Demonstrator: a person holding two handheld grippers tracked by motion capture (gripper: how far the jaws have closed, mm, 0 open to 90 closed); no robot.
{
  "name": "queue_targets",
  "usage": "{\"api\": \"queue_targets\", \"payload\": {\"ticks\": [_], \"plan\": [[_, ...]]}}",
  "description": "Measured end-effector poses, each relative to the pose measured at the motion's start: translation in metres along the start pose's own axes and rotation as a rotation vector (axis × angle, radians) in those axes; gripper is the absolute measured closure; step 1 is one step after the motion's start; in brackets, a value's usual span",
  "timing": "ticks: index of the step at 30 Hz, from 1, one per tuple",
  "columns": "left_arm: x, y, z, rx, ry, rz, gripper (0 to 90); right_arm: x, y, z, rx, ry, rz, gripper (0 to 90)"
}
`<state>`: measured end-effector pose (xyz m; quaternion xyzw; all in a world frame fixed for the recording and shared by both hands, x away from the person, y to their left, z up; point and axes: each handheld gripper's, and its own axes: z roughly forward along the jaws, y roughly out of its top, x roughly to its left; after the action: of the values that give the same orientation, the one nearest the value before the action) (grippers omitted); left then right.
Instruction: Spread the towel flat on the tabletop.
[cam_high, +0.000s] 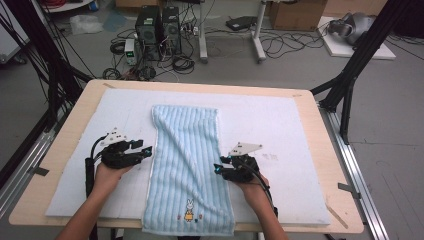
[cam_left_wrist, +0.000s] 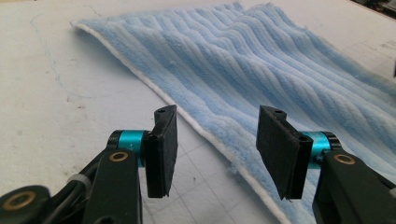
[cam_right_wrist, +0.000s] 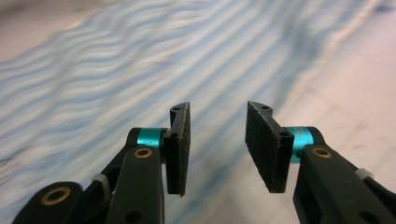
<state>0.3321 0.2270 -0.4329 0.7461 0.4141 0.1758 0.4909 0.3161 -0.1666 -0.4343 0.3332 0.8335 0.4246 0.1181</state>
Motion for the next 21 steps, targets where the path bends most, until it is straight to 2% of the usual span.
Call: {"api": "queue_targets", "payload": {"ticks": [4,7,9,10,12,13,19,21], "plan": [[0.003,0.001,0.003,0.001,0.004,0.003,48.5,-0.012,0.007,0.014,0.013,-0.099,0.011,61.7],[0.005,0.000,0.006,0.007,0.006,-0.002,48.5,-0.022,0.006,0.024,0.036,-0.138,0.039,64.4],[0.006,-0.001,0.008,0.021,-0.001,-0.006,48.4,-0.026,0.003,0.026,0.038,-0.126,0.071,70.7],[0.006,-0.002,0.009,0.026,-0.002,-0.007,48.3,-0.027,0.004,0.025,0.037,-0.122,0.060,79.1],[0.005,-0.002,0.011,0.033,-0.009,-0.005,48.4,-0.024,0.004,0.024,0.053,-0.101,0.040,87.5],[0.005,-0.002,0.011,0.033,-0.009,-0.005,48.4,-0.022,0.004,0.024,0.063,-0.109,0.023,87.8],[0.003,-0.002,0.013,0.030,-0.023,-0.007,48.5,-0.016,0.002,0.009,0.142,-0.118,0.028,88.0],[0.002,-0.002,0.015,0.034,-0.026,-0.006,48.5,-0.015,0.000,0.002,0.170,-0.090,0.048,87.7]]}}
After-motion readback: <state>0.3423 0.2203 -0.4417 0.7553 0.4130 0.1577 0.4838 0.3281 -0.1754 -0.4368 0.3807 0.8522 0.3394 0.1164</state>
